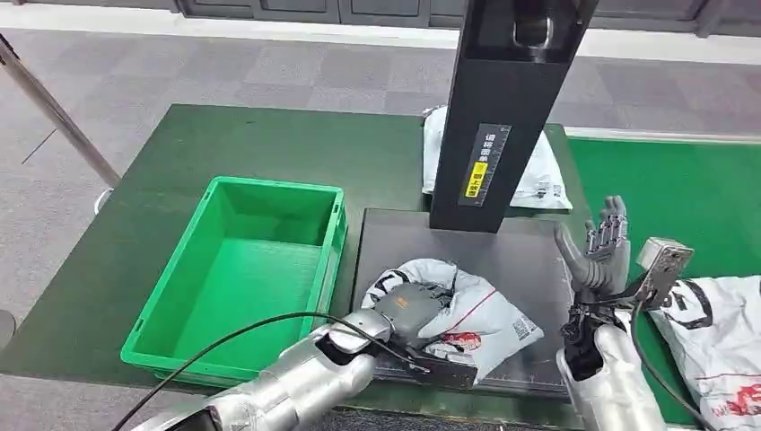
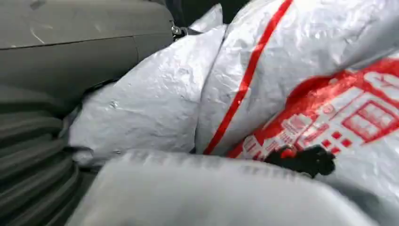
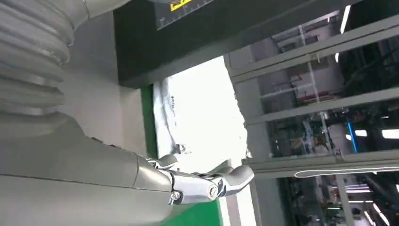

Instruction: Moved the parcel from conveyor to table for the left to box.

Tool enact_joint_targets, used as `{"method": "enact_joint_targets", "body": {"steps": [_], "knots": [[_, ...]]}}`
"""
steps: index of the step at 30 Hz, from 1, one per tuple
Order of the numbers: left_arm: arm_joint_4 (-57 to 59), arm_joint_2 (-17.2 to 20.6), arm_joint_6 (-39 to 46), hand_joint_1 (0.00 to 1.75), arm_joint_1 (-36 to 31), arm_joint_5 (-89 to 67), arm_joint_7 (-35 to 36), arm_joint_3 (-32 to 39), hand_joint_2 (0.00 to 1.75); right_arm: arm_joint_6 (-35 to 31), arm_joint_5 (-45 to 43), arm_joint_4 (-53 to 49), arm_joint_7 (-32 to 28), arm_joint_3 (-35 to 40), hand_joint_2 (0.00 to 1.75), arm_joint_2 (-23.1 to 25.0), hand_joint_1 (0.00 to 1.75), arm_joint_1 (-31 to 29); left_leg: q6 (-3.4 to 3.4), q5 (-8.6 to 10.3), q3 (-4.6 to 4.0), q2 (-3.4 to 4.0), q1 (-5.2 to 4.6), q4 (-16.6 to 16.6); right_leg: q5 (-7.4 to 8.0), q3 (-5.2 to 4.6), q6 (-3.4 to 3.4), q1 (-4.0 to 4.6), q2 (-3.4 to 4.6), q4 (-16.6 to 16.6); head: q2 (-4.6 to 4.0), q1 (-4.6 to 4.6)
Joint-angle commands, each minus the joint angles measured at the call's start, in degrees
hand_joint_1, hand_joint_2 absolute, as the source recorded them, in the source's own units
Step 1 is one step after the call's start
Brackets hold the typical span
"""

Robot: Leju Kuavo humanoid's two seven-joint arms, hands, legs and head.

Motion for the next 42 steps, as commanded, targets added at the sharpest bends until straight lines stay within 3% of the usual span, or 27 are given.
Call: {"method": "enact_joint_targets", "body": {"steps": [1, 6, 7, 9, 11, 22, 23, 29, 32, 36, 42], "knots": [[1.54, 4.32, 2.04, 1.75, -0.03, -0.66, -1.94, -1.04, 1.75, 0.7, -0.09, 2.7, 0.55, -4.62, 1.75, 1.21, 0.0, -0.02, -0.04, 0.06, -0.02, 0.16, 0.02, -0.07, 0.12, -0.07, -0.04, 0.03, 0.09, -0.08, 0.0, -0.02], [-9.41, 6.99, 15.47, 1.75, 3.51, 6.91, -7.7, 11.34, 1.75, 0.21, -0.29, -0.33, 1.49, -5.62, 1.75, 1.91, 0.0, 2.21, -0.07, 0.1, 0.01, 0.31, 0.03, -0.24, 0.19, -0.08, -0.09, 0.04, 0.19, -0.23, 0.0, -0.02], [-10.02, 7.38, 14.97, 1.75, 3.47, 6.99, -7.74, 11.6, 1.75, 0.18, -0.3, -0.41, 1.53, -5.58, 1.75, 1.92, 0.0, 2.32, -0.07, 0.06, 0.02, 0.26, 0.02, -0.16, 0.14, -0.08, -0.08, 0.04, 0.18, -0.15, 0.0, -0.02], [-18.75, 9.55, 20.39, 1.75, 6.16, 9.56, -9.74, 16.77, 1.75, -0.06, -0.45, -0.68, 1.76, -5.31, 1.75, 1.89, 0.0, 2.77, -0.09, 0.06, -0.05, 0.27, 0.03, -0.15, 0.14, -0.18, -0.11, 0.05, 0.18, -0.11, 0.0, -0.02], [-23.16, 11.52, 19.49, 1.75, 6.87, 9.84, -9.76, 18.24, 1.75, 0.04, -0.52, -0.49, 1.75, -5.03, 1.75, 1.82, 0.0, 2.82, -0.1, 0.01, -0.09, 0.36, 0.02, -0.1, 0.12, -0.27, -0.1, 0.04, 0.31, -0.03, 0.0, 0.0], [-23.15, 11.28, 19.52, 1.75, 7.3, 9.82, -9.86, 18.06, 1.75, 0.04, -0.52, -0.48, 1.75, -5.04, 1.75, 1.78, 0.0, 2.74, -0.06, 0.02, -0.27, 0.25, 0.02, -0.07, 0.04, -0.44, -0.1, 0.03, 0.21, 0.07, 0.0, 0.0], [-24.57, 11.46, 23.81, 1.75, 7.78, 9.75, -10.27, 19.97, 1.75, -0.08, -0.66, -0.47, 1.71, -5.13, 1.75, 1.92, 0.0, 2.79, -0.07, 0.04, -0.26, 0.29, 0.03, -0.12, 0.08, -0.42, -0.11, 0.05, 0.23, 0.0, 0.0, 0.0], [-44.11, 20.71, 23.31, 1.75, 13.45, 0.6, -3.3, 30.87, 1.75, 0.22, -1.66, -1.06, 1.38, -5.62, 1.75, 2.38, 0.0, 4.28, -0.13, -0.01, -0.36, 0.49, 0.05, -0.08, 0.08, -0.6, -0.16, 0.06, 0.43, 0.07, 0.0, 0.0], [-49.02, 22.68, 24.36, 1.75, 18.4, -7.53, 0.46, 38.04, 1.75, 0.4, -1.51, -2.56, 1.45, -6.46, 1.75, 3.04, 0.0, 5.4, -0.11, -0.03, -0.28, 0.46, 0.04, -0.13, 0.04, -0.56, -0.15, 0.05, 0.42, 0.06, 0.0, -0.02], [-52.22, 23.81, 23.72, 1.75, 27.05, -22.0, 7.77, 48.02, 1.75, -0.23, -0.84, -4.56, 1.54, -7.78, 1.75, 3.15, 0.0, 6.6, -0.15, -0.1, -0.17, 0.66, 0.03, -0.22, -0.01, -0.53, -0.2, 0.04, 0.62, 0.03, 0.0, -0.02], [-56.27, 21.81, 26.83, 1.75, 33.01, -29.7, 9.97, 55.51, 1.75, 0.2, -0.49, -6.12, 2.34, -8.74, 1.75, 2.54, 0.0, 8.99, -0.26, -0.18, -0.36, 0.47, 0.08, -0.13, -0.12, -0.66, -0.25, 0.08, 0.44, 0.08, 0.0, -0.02]]}}
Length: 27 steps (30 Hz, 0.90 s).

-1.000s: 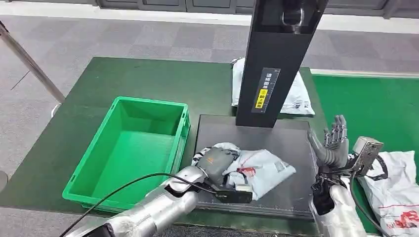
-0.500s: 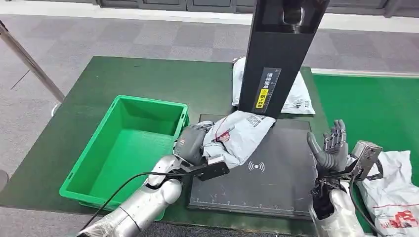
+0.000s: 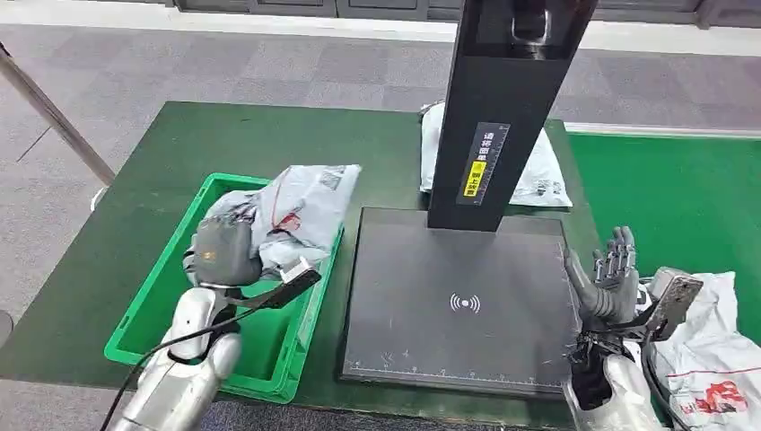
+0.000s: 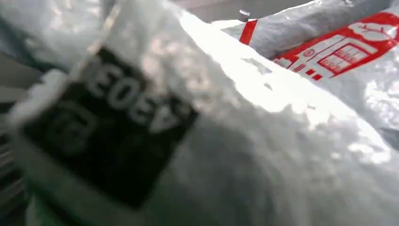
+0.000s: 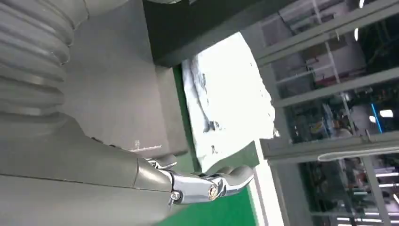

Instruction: Moved the parcel from conveyor to table for the left to box.

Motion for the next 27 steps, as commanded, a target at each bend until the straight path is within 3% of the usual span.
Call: {"method": "enact_joint_targets", "body": {"steps": [1, 5, 6, 7, 14, 22, 27], "knots": [[-8.03, 0.29, 1.39, 1.75, 9.9, -6.64, 2.03, 15.22, 1.75, 0.78, -0.06, -1.44, 1.25, -4.75, 1.75, 1.95, 0.0, 1.61, -0.01, -0.05, 0.07, 0.14, 0.02, -0.04, -0.02, 0.05, -0.04, 0.03, 0.08, -0.06, 0.0, 0.0], [-3.95, 0.34, -10.15, 1.75, 9.02, -12.54, 6.6, 15.24, 1.75, 1.93, -0.54, 0.17, 1.76, -3.96, 1.75, 1.42, 0.0, -0.14, -0.01, -0.05, 0.09, 0.14, 0.05, -0.06, 0.0, 0.11, -0.07, 0.07, 0.03, -0.14, 0.0, 0.0], [-1.7, 0.98, -17.66, 1.19, 8.22, -10.88, 5.6, 14.01, 1.75, 2.07, -0.28, 0.69, 1.77, -3.84, 1.75, 1.18, 0.0, -0.74, 0.0, -0.02, 0.02, 0.1, 0.01, -0.04, 0.01, 0.02, -0.05, 0.02, 0.03, -0.11, 0.0, 0.0], [1.35, 1.02, -19.41, 0.02, 7.11, -5.32, 3.48, 13.68, 1.75, 2.3, -0.1, 0.53, 1.82, -3.96, 1.75, 0.98, 0.0, -0.64, -0.01, 0.0, 0.1, 0.15, 0.01, -0.09, 0.04, 0.1, -0.07, 0.03, 0.04, -0.16, 0.0, 0.0], [2.56, 1.93, -21.1, 0.0, 7.08, -4.45, 3.91, 12.84, 1.75, 2.62, 0.35, -0.43, 2.33, -4.48, 1.75, 1.33, 0.0, -0.01, -0.02, 0.03, 0.08, 0.04, 0.02, -0.11, 0.06, 0.14, -0.05, 0.03, -0.12, -0.2, 0.0, 0.0], [-3.41, 1.53, -18.15, 0.0, 7.27, 14.9, -4.36, 13.07, 1.75, 3.01, 1.21, -1.75, 3.27, -5.44, 1.75, 1.7, 0.0, 2.45, -0.02, 0.04, 0.13, -0.09, 0.02, -0.06, 0.04, 0.21, -0.06, 0.03, -0.23, -0.12, 0.0, -0.02], [-3.77, 1.85, -18.29, 0.0, 7.06, 15.21, -4.3, 12.74, 1.75, 3.03, 1.21, -1.87, 3.27, -5.53, 1.75, 1.67, 0.0, 2.48, -0.03, 0.04, 0.09, -0.08, 0.07, -0.03, 0.03, 0.2, -0.04, 0.08, -0.25, -0.14, 0.0, -0.02]]}}
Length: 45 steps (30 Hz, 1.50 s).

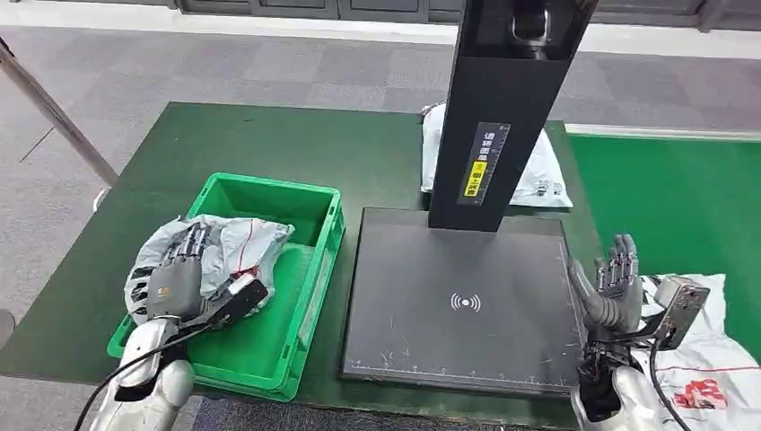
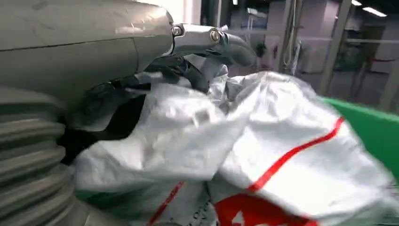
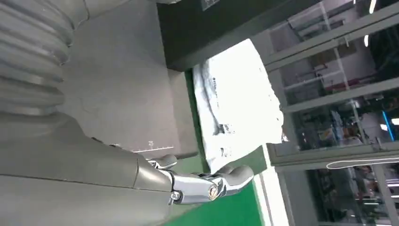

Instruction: Moved the parcel from conveyor to table for the left to box.

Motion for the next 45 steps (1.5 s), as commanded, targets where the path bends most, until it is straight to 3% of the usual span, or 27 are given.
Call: {"method": "enact_joint_targets", "body": {"steps": [1, 6, 11, 17, 19, 22, 24, 28, 32, 34, 38, 45], "knots": [[-0.07, 0.4, -0.04, 0.0, -0.79, 4.64, -1.8, 0.04, 1.75, -0.02, -0.02, 0.46, 0.37, -3.53, 1.75, 1.54, 0.0, -0.23, -0.01, 0.01, 0.02, 0.06, 0.0, -0.05, 0.02, 0.03, -0.03, 0.01, -0.01, -0.07, 0.0, 0.0], [0.16, 0.33, -0.01, 0.0, -0.91, 5.34, -2.05, 0.01, 1.75, -0.01, -0.01, 0.48, 0.38, -3.53, 1.75, 1.54, 0.0, -0.25, -0.02, 0.0, 0.03, 0.06, 0.0, -0.03, 0.01, 0.01, -0.04, 0.01, 0.02, -0.05, 0.0, -0.02], [-5.24, -1.45, -1.07, 0.0, -2.65, 32.41, -15.5, 0.19, 1.75, 0.26, -0.2, 0.47, 1.0, -3.63, 1.75, 0.9, 0.0, 0.21, -0.03, 0.0, -0.06, 0.0, 0.05, -0.01, 0.01, -0.04, -0.06, 0.07, -0.07, -0.06, 0.0, 0.0], [-5.46, -1.19, -1.09, 0.0, -2.73, 32.6, -15.47, 0.02, 1.75, 0.27, -0.25, 0.45, 1.01, -3.65, 1.75, 0.85, 0.0, 0.23, -0.02, 0.0, -0.09, 0.0, 0.03, 0.02, 0.01, -0.09, -0.03, 0.04, -0.03, -0.03, -0.02, 0.0], [-6.71, -3.54, -3.25, 0.0, -5.66, 50.13, -18.91, -1.57, 1.75, -0.95, 0.95, 0.19, 2.35, -5.49, 1.75, 0.01, 0.0, 0.55, -0.02, 0.0, -0.18, -0.09, 0.06, 0.08, 0.0, -0.13, -0.03, 0.07, -0.14, -0.01, 0.0, 0.0], [-6.57, -4.25, -3.45, 0.0, -6.03, 52.59, -19.52, -3.38, 1.75, -2.02, 2.91, 1.62, 2.54, -5.26, 1.75, -0.3, 0.0, -0.59, -0.02, 0.01, -0.08, 0.02, 0.03, 0.01, 0.03, -0.06, -0.04, 0.05, -0.06, -0.07, 0.0, 0.0], [-6.46, -5.64, 1.27, 0.0, -6.41, 50.0, -20.71, -4.7, 1.75, -2.58, 5.96, 3.28, 3.92, -5.03, 1.75, -1.0, 0.0, -1.31, 0.0, 0.01, -0.1, 0.01, 0.0, 0.03, 0.02, -0.1, -0.01, 0.01, -0.06, -0.06, 0.0, 0.0], [-5.86, -7.48, 2.66, 0.0, -7.96, 50.66, -19.93, -7.14, 1.75, -3.31, 7.79, 4.26, 4.57, -6.35, 1.75, -1.25, 0.0, -1.5, 0.01, 0.05, -0.09, -0.1, 0.04, -0.01, 0.05, 0.02, -0.02, 0.06, -0.21, -0.16, 0.0, 0.0], [-5.14, -8.35, -6.44, 0.0, -8.44, 60.55, -18.06, -13.05, 1.75, -6.51, 14.74, 7.61, 6.22, -6.45, 1.75, -2.05, 0.0, -3.94, 0.01, 0.03, -0.09, -0.08, 0.0, 0.01, 0.04, -0.02, 0.0, 0.01, -0.12, -0.11, 0.0, 0.0], [-3.48, -8.83, -6.97, 0.0, -8.84, 62.56, -17.76, -16.21, 1.75, -6.23, 16.38, 8.98, 7.01, -7.57, 1.75, -1.43, 0.0, -5.11, 0.02, 0.0, -0.08, 0.0, 0.01, 0.02, 0.05, -0.03, -0.01, 0.02, -0.05, -0.12, 0.0, 0.0], [3.94, -10.04, -11.99, 0.0, -11.14, 66.96, -15.81, -24.16, 1.75, -12.22, 29.25, 16.81, 10.15, -7.13, 1.75, -3.89, 0.0, -8.82, 0.03, 0.0, -0.03, 0.03, 0.0, -0.01, 0.07, 0.01, -0.01, 0.02, -0.05, -0.16, 0.0, 0.0], [9.14, -10.57, -12.73, 0.0, -13.06, 71.04, -15.82, -27.81, 1.75, -12.76, 32.9, 23.25, 10.3, -7.97, 1.75, -5.07, 0.0, -11.77, 0.03, 0.0, -0.02, 0.05, -0.02, -0.02, 0.12, 0.03, 0.04, 0.0, -0.01, -0.2, -0.02, 0.0]]}}
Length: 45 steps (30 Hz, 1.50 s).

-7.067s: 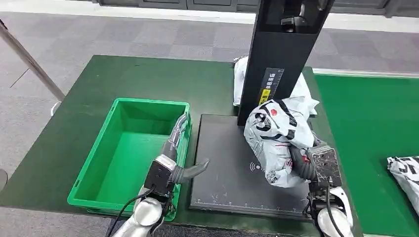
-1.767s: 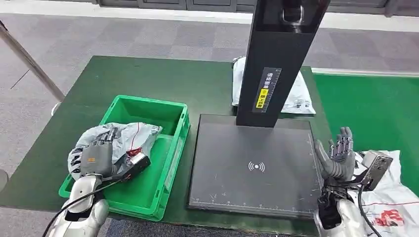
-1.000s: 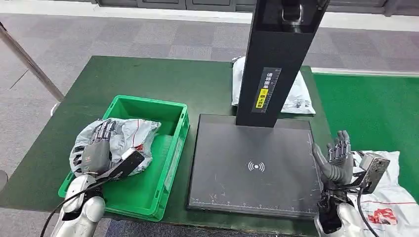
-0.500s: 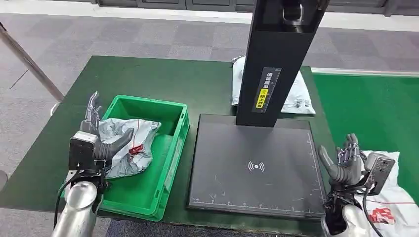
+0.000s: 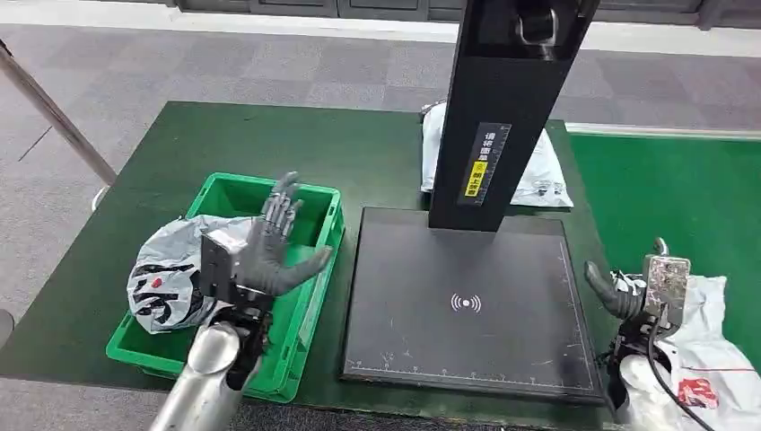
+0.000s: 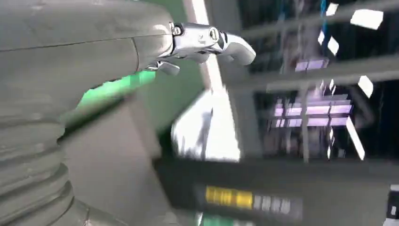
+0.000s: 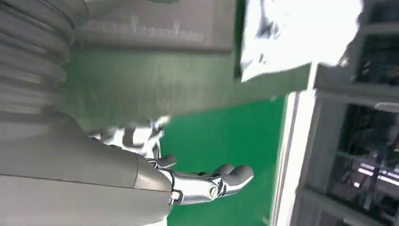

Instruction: Moved the parcel from conveyor to table for the left to box.

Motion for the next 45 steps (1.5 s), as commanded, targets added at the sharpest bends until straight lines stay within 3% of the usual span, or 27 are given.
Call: {"method": "enact_joint_targets", "body": {"steps": [1, 6, 11, 19, 26, 27, 33, 39, 45], "knots": [[15.14, -0.9, -2.24, 0.0, -5.83, 5.67, 0.9, -10.89, 1.75, -1.53, 4.52, 18.17, 0.81, -2.74, 1.75, -2.71, 0.0, -7.91, -0.01, 0.07, 0.17, 0.01, 0.05, -0.16, 0.09, 0.24, -0.05, 0.07, -0.12, -0.24, 0.0, 0.0], [24.09, -3.89, -2.55, 0.0, -7.23, 7.8, -0.84, -15.65, 1.75, -6.34, 9.13, 29.22, 1.57, -3.39, 1.75, -5.56, 0.0, -11.47, 0.02, 0.07, 0.18, -0.16, 0.0, -0.12, 0.03, 0.24, 0.0, 0.02, -0.22, -0.18, 0.0, 0.0], [23.96, -4.0, -2.47, 0.0, -7.12, 6.18, -1.5, -17.26, 1.75, -10.24, 19.26, 35.52, 9.89, -4.42, 1.75, -9.85, 0.0, -10.24, 0.03, 0.03, 0.08, -0.2, 0.01, -0.04, -0.01, 0.2, 0.0, 0.02, -0.24, -0.14, 0.0, 0.0], [22.39, -2.88, -2.21, 0.0, -6.7, 4.73, -1.03, -15.32, 1.75, -6.1, 27.32, 42.52, 19.37, -6.94, 1.75, -14.04, 0.0, -8.5, 0.08, -0.05, 0.11, -0.28, -0.03, -0.06, -0.03, 0.23, -0.04, 0.01, -0.35, -0.19, 0.0, 0.0], [20.98, -2.9, -2.35, 0.0, -5.98, 4.63, -1.03, -14.3, 1.75, -3.14, 31.3, 44.56, 23.2, -6.4, 1.75, -14.69, 0.0, -9.11, 0.11, -0.09, -0.02, -0.08, -0.04, 0.01, -0.01, 0.03, -0.01, -0.01, -0.12, -0.07, -0.02, 0.0], [20.92, -2.84, -2.52, 0.0, -6.04, 4.58, -0.93, -14.13, 1.75, 0.74, 30.29, 44.74, 23.24, -7.8, 1.75, -14.72, 1.75, -8.73, 0.09, -0.07, 0.05, -0.03, -0.05, -0.06, 0.02, 0.08, -0.04, -0.01, -0.11, -0.14, 0.0, 0.0], [21.94, -2.62, -3.39, 0.0, -7.05, 4.53, -0.71, -14.19, 1.75, 11.19, 26.26, 42.97, 19.73, -12.82, 1.75, -14.53, 1.75, -5.99, 0.09, -0.04, 0.19, -0.07, 0.0, -0.17, 0.04, 0.31, -0.07, 0.05, -0.21, -0.32, 0.0, 0.0], [20.79, -2.16, -2.47, 0.0, -6.66, 4.74, 0.13, -14.45, 1.75, 9.93, 26.24, 38.89, 15.67, -14.31, 1.75, -12.32, 1.75, -7.69, 0.13, -0.07, 0.1, 0.02, 0.0, -0.04, 0.05, 0.21, -0.04, 0.04, -0.06, -0.21, 0.0, 0.0], [20.8, -2.2, -2.43, 0.0, -6.67, 4.73, 0.14, -14.47, 1.75, 10.13, 26.26, 38.71, 15.7, -14.19, 1.75, -12.24, 1.75, -7.97, 0.13, -0.08, 0.07, 0.11, 0.0, -0.02, 0.06, 0.17, -0.04, 0.03, 0.04, -0.16, 0.0, 0.0]]}}
